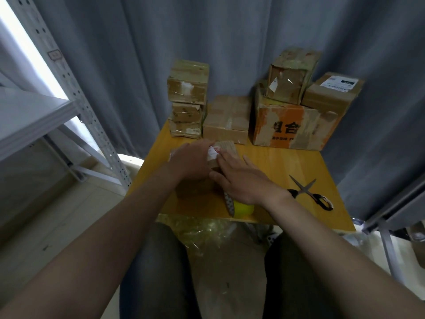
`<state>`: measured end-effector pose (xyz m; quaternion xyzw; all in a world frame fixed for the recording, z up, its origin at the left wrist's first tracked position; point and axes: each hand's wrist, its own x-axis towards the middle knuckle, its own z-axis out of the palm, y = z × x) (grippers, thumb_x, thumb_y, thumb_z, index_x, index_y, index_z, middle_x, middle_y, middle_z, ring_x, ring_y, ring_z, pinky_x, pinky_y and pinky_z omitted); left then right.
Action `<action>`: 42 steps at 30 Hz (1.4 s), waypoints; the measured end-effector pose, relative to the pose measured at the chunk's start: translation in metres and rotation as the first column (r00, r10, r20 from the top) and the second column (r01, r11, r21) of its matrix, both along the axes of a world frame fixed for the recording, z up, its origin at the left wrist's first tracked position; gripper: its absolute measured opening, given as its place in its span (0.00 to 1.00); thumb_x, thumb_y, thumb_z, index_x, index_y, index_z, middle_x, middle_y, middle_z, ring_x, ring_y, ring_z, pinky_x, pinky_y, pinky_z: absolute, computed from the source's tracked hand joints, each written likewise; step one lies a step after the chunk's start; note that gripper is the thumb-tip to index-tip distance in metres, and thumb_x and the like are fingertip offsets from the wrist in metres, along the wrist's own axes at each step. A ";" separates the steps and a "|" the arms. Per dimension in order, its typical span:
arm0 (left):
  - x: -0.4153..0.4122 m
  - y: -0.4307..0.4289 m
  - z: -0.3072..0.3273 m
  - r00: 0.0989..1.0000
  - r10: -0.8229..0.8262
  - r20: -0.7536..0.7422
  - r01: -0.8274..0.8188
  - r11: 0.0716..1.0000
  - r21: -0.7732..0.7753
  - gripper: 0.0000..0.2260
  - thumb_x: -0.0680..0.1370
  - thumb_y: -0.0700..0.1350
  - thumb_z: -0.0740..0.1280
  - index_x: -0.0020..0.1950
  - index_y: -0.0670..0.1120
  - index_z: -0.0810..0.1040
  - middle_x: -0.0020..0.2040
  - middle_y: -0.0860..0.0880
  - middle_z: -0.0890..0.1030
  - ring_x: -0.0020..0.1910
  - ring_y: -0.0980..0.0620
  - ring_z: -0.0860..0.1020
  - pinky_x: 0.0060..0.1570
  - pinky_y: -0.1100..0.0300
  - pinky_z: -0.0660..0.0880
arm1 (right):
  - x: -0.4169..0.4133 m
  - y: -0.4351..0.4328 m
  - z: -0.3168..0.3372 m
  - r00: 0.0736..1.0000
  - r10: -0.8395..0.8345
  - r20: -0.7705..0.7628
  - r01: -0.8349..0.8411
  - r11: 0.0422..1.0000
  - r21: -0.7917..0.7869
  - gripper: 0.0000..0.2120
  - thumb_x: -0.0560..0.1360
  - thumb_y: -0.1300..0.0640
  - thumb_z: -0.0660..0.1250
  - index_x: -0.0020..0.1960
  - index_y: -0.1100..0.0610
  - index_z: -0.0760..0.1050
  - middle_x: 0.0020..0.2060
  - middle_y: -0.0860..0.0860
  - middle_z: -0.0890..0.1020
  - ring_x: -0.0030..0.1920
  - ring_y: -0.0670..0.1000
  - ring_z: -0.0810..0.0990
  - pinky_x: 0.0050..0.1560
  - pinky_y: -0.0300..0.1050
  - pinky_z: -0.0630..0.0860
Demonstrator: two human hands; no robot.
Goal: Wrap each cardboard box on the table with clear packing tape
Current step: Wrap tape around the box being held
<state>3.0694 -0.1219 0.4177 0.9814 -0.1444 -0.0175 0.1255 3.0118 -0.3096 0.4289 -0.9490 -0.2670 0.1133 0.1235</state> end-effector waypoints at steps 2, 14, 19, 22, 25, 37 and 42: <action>-0.001 0.000 0.000 1.000 -0.015 0.004 0.015 1.000 -0.015 0.42 0.72 0.61 0.73 0.81 0.46 0.61 0.78 0.46 0.68 0.75 0.45 0.68 0.74 0.44 0.65 | 0.016 0.006 0.004 0.999 -0.034 -0.039 0.032 0.998 -0.051 0.31 0.86 0.38 0.40 0.85 0.50 0.44 0.84 0.46 0.42 0.83 0.47 0.41 0.82 0.55 0.38; 0.000 0.001 -0.007 1.000 -0.014 0.023 0.015 0.999 -0.043 0.42 0.67 0.65 0.76 0.75 0.48 0.66 0.71 0.48 0.73 0.68 0.46 0.72 0.70 0.49 0.66 | 0.101 0.034 0.007 0.978 -0.196 -0.068 0.195 0.981 -0.017 0.33 0.85 0.37 0.37 0.76 0.50 0.70 0.76 0.57 0.72 0.76 0.60 0.69 0.75 0.62 0.59; 0.003 0.002 -0.009 1.000 -0.004 0.009 0.004 0.999 -0.050 0.44 0.67 0.67 0.75 0.76 0.48 0.65 0.72 0.49 0.73 0.70 0.46 0.71 0.72 0.46 0.64 | 0.100 0.033 0.001 0.978 -0.192 -0.086 0.195 0.980 0.030 0.30 0.87 0.40 0.39 0.80 0.50 0.63 0.81 0.55 0.62 0.83 0.60 0.53 0.79 0.63 0.50; 0.002 0.002 -0.008 1.000 -0.009 0.008 0.009 0.998 -0.065 0.42 0.68 0.65 0.75 0.76 0.49 0.65 0.73 0.50 0.72 0.72 0.47 0.70 0.73 0.45 0.63 | 0.080 0.021 -0.006 0.979 -0.185 -0.082 0.192 0.977 0.095 0.30 0.86 0.38 0.41 0.85 0.50 0.50 0.84 0.49 0.48 0.83 0.55 0.37 0.81 0.60 0.41; 0.001 0.001 -0.003 1.000 -0.007 -0.008 0.006 0.997 -0.074 0.44 0.70 0.63 0.75 0.80 0.48 0.63 0.77 0.49 0.69 0.74 0.46 0.68 0.74 0.46 0.63 | 0.049 0.006 -0.015 0.984 -0.162 -0.076 0.173 0.969 0.176 0.30 0.86 0.38 0.43 0.85 0.48 0.48 0.84 0.43 0.44 0.82 0.49 0.35 0.82 0.58 0.39; 0.024 -0.002 0.030 0.956 -0.006 -0.293 -0.006 0.999 -0.040 0.28 0.68 0.68 0.76 0.55 0.48 0.83 0.51 0.47 0.83 0.47 0.46 0.81 0.42 0.55 0.73 | -0.029 -0.040 -0.009 0.790 -0.486 -0.373 0.611 0.582 0.537 0.27 0.78 0.28 0.58 0.36 0.50 0.73 0.30 0.43 0.75 0.32 0.45 0.75 0.35 0.45 0.70; 0.037 0.012 0.043 0.782 -0.008 -0.623 -0.065 0.993 -0.094 0.33 0.62 0.74 0.74 0.54 0.50 0.86 0.52 0.51 0.86 0.53 0.49 0.84 0.58 0.46 0.81 | -0.041 -0.034 0.010 0.904 -0.230 -0.359 0.425 0.416 0.804 0.17 0.81 0.46 0.67 0.37 0.53 0.78 0.27 0.44 0.80 0.30 0.43 0.78 0.34 0.35 0.73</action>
